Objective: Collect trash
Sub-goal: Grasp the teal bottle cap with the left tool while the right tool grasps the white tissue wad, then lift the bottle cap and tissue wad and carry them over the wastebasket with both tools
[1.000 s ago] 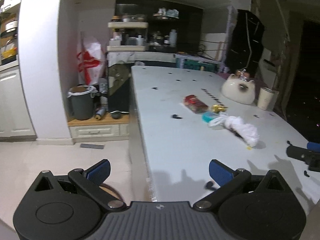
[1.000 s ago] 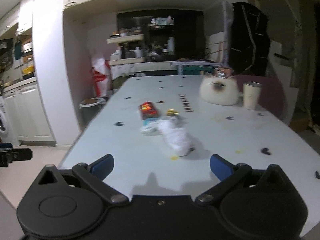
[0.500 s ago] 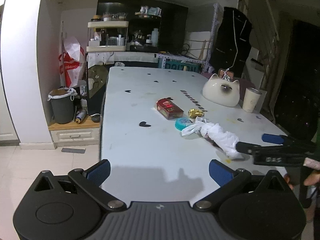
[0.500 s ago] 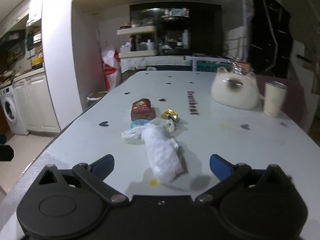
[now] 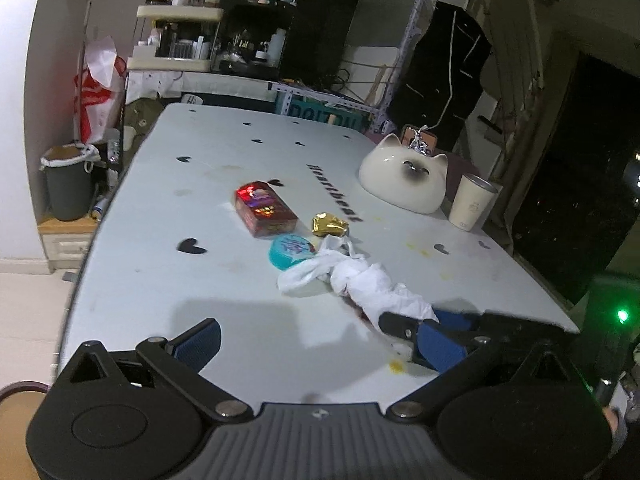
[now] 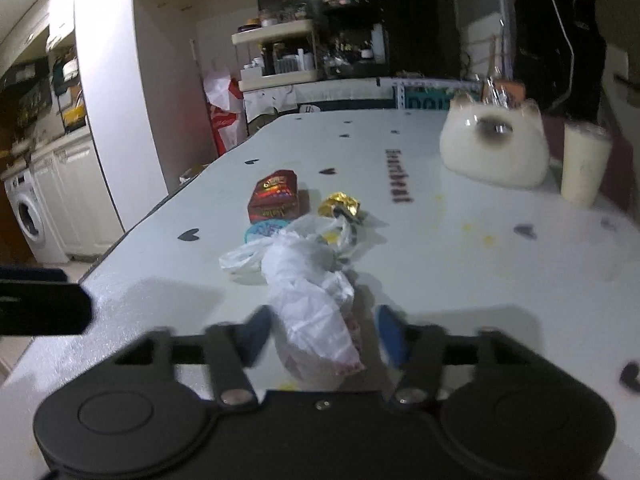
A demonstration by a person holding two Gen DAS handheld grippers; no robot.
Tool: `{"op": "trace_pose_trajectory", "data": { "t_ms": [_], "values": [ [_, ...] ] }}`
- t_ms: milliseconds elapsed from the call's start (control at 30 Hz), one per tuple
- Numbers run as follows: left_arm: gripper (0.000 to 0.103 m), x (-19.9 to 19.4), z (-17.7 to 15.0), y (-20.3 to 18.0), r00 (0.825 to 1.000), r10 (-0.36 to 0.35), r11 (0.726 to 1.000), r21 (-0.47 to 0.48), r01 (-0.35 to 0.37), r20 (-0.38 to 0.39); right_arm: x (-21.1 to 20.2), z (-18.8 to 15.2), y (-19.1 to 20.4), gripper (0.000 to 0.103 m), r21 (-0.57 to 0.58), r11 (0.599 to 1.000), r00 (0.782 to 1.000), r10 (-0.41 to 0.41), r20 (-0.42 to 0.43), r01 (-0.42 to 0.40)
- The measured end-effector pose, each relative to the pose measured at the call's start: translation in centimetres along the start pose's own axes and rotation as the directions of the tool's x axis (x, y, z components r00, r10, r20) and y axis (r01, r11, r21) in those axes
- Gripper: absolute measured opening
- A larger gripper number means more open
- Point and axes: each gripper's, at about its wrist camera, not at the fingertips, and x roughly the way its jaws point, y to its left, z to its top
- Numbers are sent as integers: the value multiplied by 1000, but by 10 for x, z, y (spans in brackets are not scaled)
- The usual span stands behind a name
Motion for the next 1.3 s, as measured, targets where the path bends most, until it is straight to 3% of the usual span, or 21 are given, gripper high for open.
{"op": "trace_pose_trajectory", "data": {
  "t_ms": [100,267,400,600,833,900,1033,1167,1300],
  "values": [
    [103,15,-1,3,1000,6,1000,-30,-6,-3,-2,-4,-14,33,68,997,999,33,17,-34],
    [101,40,3,5,998,59,998,-2,-59,12,-10,-10,-36,27,191,977,994,78,74,-91],
    [86,61,8,4,997,82,995,56,-82,-2,-9,-14,-48,26,269,951,987,135,81,-152],
    [77,94,15,-1,993,113,980,171,-106,-34,-18,-15,-49,22,265,943,975,167,149,-202],
    [73,129,27,-5,991,124,966,233,-112,-39,-24,-15,-52,20,267,945,972,140,189,-188],
    [67,138,31,-9,992,124,962,248,-111,-36,-25,-16,-54,19,272,944,971,136,196,-187],
    [63,154,40,-13,989,149,959,247,-141,-16,-25,-16,-62,19,306,934,970,122,209,-183],
    [49,161,45,-14,986,165,957,241,-158,-9,-25,-18,-63,19,314,933,971,117,206,-179],
    [49,159,43,-19,983,183,951,253,-177,1,-25,-18,-66,19,331,930,974,94,206,-160]
  ]
}}
